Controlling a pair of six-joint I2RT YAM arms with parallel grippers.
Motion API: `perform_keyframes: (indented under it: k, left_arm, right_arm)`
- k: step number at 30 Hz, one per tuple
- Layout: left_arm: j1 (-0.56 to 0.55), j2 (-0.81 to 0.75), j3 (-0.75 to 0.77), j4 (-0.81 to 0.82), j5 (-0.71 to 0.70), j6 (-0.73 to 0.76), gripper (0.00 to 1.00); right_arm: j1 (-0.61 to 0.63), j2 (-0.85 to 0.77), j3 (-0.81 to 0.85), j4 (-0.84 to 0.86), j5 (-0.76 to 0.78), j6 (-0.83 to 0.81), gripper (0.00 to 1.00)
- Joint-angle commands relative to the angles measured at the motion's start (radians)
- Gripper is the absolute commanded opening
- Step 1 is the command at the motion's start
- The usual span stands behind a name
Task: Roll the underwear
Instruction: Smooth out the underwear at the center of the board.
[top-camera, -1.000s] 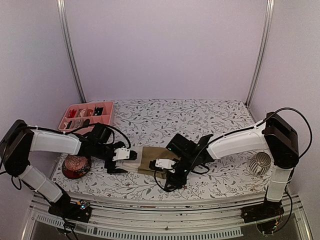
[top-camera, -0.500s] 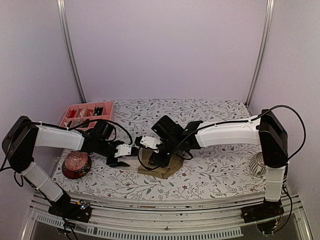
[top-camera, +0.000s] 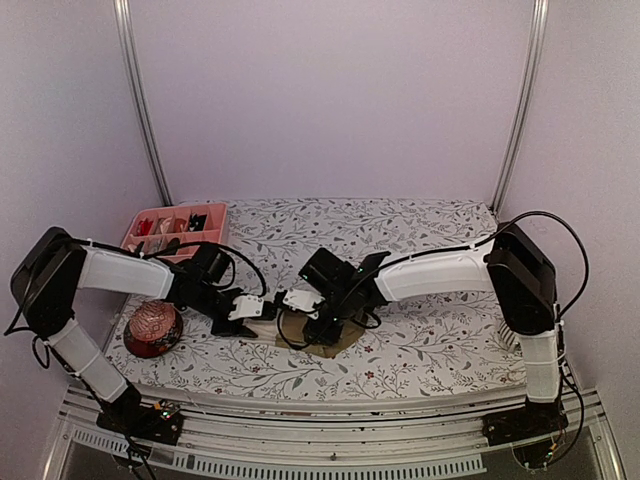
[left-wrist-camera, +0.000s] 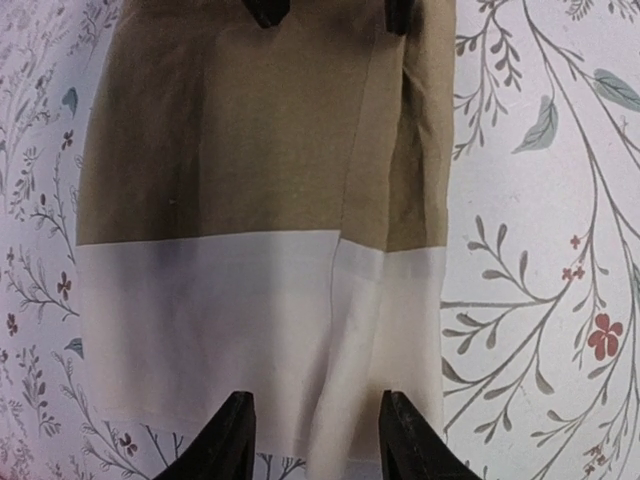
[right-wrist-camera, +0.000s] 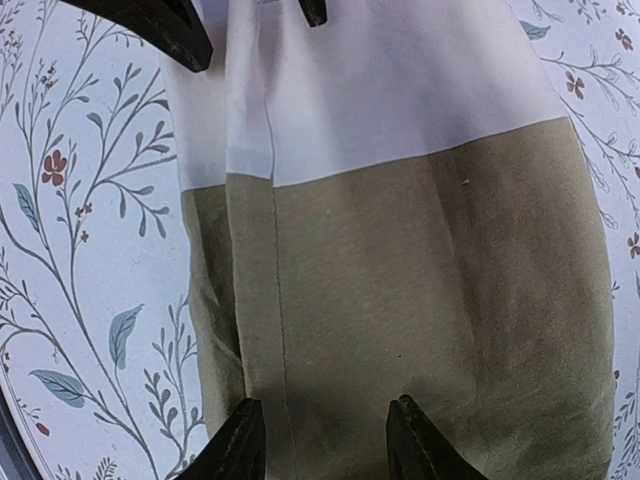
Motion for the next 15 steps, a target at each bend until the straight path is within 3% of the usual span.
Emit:
perform_keyframes:
  k: [1, 11, 15]
  left_arm:
    - [0.006, 0.023, 0.032, -0.017, 0.022, 0.001, 0.40]
    - [0.006, 0.017, 0.036, -0.026, 0.030, -0.007, 0.02]
    - [0.005, 0.013, 0.035, -0.015, 0.033, -0.022, 0.00]
  right_arm:
    - [0.007, 0.036, 0.014, -0.035, -0.029, -0.008, 0.42]
    - [0.007, -0.012, -0.053, 0.014, -0.082, -0.007, 0.42]
    - [0.007, -0.062, -0.104, 0.051, -0.097, -0.008, 0.46]
